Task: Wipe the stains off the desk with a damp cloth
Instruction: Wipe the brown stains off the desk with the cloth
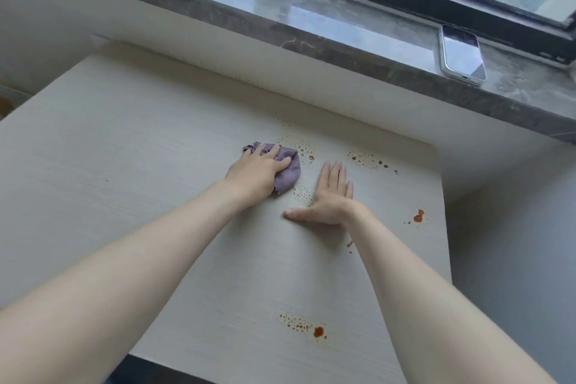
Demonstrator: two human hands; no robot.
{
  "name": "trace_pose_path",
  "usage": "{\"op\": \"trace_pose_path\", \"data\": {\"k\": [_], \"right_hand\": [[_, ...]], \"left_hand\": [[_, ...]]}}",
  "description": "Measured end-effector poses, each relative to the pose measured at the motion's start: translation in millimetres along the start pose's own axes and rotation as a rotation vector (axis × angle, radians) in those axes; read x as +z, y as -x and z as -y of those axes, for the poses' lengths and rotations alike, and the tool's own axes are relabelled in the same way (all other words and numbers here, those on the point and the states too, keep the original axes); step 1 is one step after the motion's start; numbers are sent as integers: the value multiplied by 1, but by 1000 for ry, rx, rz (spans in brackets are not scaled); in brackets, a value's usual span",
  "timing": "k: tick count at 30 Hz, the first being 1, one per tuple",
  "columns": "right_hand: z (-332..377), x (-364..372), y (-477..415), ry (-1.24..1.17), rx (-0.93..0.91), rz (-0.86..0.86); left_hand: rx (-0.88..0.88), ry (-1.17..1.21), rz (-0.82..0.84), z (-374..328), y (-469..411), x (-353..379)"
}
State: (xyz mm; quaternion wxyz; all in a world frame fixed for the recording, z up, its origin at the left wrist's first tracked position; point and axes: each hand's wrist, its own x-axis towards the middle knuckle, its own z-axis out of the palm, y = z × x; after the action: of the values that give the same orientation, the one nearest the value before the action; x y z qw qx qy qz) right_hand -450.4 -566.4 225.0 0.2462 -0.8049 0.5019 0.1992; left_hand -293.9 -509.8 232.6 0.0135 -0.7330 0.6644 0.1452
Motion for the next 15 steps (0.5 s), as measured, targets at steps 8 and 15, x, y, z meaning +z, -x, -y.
{"op": "trace_pose_path", "data": {"k": [8,15], "right_hand": [[2,-3,0,-9,7,8],[2,-2,3,-27,23,-12]], "left_hand": [[76,-84,-3,13,5,-9],[6,-53,-47,-10,-23,-10]]}}
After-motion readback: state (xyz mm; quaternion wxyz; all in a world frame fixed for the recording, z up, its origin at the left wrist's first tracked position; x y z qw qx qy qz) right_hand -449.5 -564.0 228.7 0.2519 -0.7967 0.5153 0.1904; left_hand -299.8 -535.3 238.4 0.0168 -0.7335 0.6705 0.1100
